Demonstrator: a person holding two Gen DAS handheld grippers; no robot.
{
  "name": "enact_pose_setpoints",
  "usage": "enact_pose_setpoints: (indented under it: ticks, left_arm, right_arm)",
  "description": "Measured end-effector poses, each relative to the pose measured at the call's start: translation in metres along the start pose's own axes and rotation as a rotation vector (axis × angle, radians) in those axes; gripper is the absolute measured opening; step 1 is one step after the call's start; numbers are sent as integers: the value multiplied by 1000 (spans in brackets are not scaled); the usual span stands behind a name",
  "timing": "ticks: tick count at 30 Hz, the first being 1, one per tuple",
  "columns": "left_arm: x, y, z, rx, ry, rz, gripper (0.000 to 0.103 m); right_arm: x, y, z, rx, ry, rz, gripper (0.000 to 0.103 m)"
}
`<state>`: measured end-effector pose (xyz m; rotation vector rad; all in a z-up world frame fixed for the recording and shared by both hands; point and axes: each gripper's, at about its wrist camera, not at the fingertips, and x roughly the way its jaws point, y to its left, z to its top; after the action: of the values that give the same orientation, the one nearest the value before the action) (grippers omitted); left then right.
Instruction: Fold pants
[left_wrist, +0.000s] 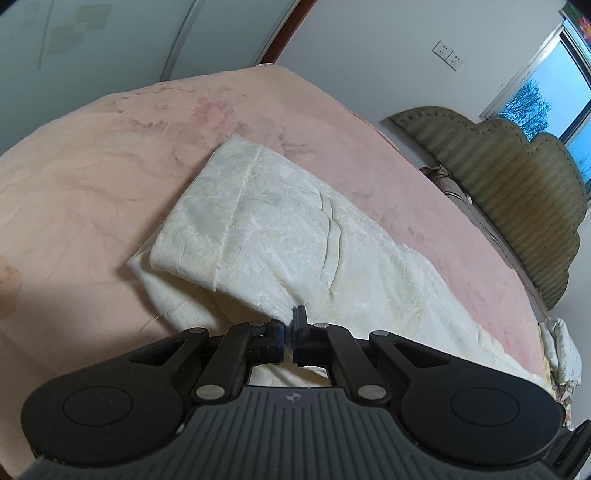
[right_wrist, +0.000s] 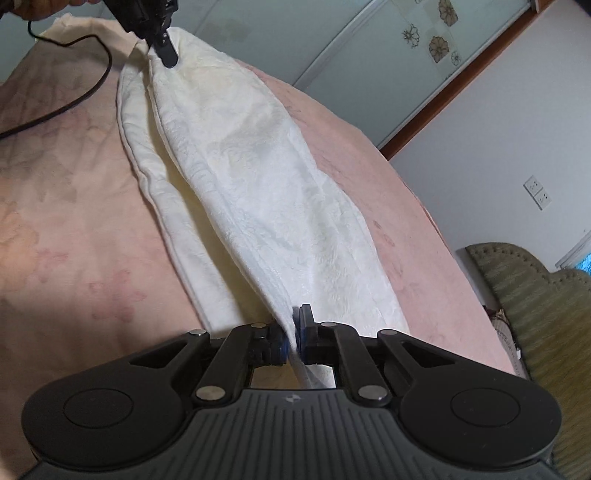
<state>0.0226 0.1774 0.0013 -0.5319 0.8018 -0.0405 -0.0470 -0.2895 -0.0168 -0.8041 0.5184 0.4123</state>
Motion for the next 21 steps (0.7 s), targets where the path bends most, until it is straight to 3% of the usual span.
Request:
enact_pose_setpoints:
  ticks: [11,13,14,17,21]
  left_arm:
    - [12,-2,-7,9,44,74,10]
    - [4,-5,-5,27,47,81,20]
    - [-2,-7,-4,32,42,90,20]
    - [-21,-13,-5,63,-7,144,20]
    - [-46,-44,-9,190,-148,225,19]
  right_arm:
    - [1,8,-2,58,-8,26,6]
    - [1,7,-2,65,-4,22,6]
    - [1,8,-2,69,-5,15,6]
    - [0,19,-5,55,-11,-22,6]
    - [-1,35,-6,17,-7,-81,8]
